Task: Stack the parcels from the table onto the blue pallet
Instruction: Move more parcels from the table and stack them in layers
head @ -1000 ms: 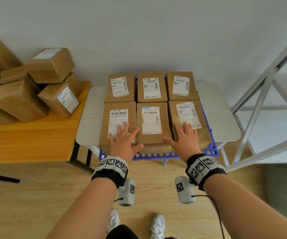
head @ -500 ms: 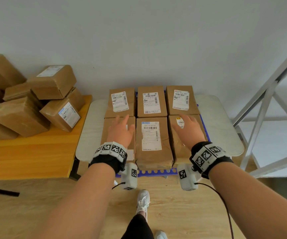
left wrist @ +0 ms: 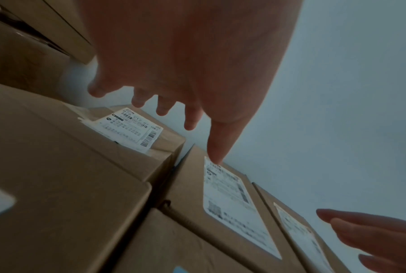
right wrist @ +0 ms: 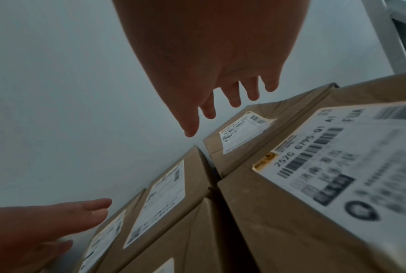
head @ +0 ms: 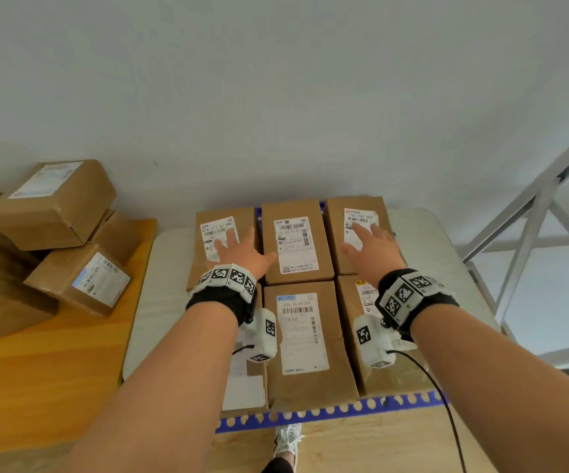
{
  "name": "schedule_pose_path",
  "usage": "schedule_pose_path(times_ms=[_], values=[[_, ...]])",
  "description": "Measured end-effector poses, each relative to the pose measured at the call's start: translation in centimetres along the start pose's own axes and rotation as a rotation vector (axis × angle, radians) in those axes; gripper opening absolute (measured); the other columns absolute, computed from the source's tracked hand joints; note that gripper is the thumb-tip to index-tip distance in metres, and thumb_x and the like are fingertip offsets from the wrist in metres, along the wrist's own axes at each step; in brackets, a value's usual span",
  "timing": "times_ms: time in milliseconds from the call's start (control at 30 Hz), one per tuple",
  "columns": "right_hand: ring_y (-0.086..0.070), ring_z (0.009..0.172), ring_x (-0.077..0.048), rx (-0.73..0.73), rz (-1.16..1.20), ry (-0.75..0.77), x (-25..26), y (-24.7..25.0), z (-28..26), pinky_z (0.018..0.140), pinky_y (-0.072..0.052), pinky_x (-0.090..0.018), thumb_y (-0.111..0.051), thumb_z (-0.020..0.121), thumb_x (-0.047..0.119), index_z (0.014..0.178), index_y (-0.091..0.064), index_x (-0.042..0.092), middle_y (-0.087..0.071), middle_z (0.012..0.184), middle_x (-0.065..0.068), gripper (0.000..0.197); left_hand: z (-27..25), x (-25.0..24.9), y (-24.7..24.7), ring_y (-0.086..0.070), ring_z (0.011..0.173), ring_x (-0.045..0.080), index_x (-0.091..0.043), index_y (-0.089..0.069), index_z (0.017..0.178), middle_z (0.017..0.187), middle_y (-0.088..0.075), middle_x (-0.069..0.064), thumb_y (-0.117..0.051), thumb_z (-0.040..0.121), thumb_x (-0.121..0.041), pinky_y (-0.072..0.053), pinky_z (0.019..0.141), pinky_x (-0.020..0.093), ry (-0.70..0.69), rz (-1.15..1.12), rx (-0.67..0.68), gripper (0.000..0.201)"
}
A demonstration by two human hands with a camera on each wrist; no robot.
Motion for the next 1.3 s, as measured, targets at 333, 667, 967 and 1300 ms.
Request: schedule_pose_path(times_ms=[333,667,967,1300], values=[[-0.005,0.149,-0.035,0.005,-0.081,-0.170,-1.5,-1.4,3.7,0.119,-0.012,-0.056,-0.050,0.088,0.067,0.156,-0.013,0.023,-0.007,0.163,-0.010,0.089,3.2,0.1,-1.7,-0.003,0.146,0.044,-0.028,-0.008,0.155,0.163,-0.003,0.007,-0.047,0.087,-0.066,-0.010,0.115,0.063,0.071,0.055,0.088,0.087],[-0.002,0.148,-0.037,0.028,-0.073,-0.087,-1.7,-2.1,3.7,0.119,-0.011,-0.057,-0.050,0.086,0.069,0.152,-0.024,0.032,-0.013,0.162,-0.003,0.080,2.7,0.1,-1.8,0.000,0.147,0.041,-0.034,-0.010,0.154,0.163,-0.002,0.000,-0.045,0.093,-0.058,-0.007,0.112,0.067,0.008,0.071,0.100,0.075],[0.001,0.149,-0.038,0.049,-0.138,-0.092,-1.7,-1.8,3.4,0.119,-0.002,-0.055,-0.044,0.088,0.070,0.154,-0.023,0.028,-0.012,0.164,-0.005,0.081,2.0,0.3,-1.4,-0.002,0.148,0.037,-0.033,-0.011,0.154,0.163,-0.002,0.001,-0.046,0.094,-0.055,-0.007,0.114,0.065,0.011,0.033,0.104,0.073],[-0.031,0.143,-0.028,0.019,0.080,-0.014,-0.1,0.2,-1.1,0.115,-0.031,-0.047,-0.053,0.096,0.041,0.153,-0.028,0.021,-0.032,0.157,-0.008,0.065,-2.6,0.5,0.8,-0.027,0.144,0.025,-0.016,-0.025,0.153,0.158,-0.027,0.006,-0.045,0.101,-0.035,-0.025,0.114,0.038,-0.099,-0.249,-0.038,0.058]])
Point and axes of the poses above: each hand's wrist, its own z-axis towards the middle knuckle, its own y-axis out of the back of the hand, x = y × z, the point moved 1 cm from there along z, towards the middle knuckle
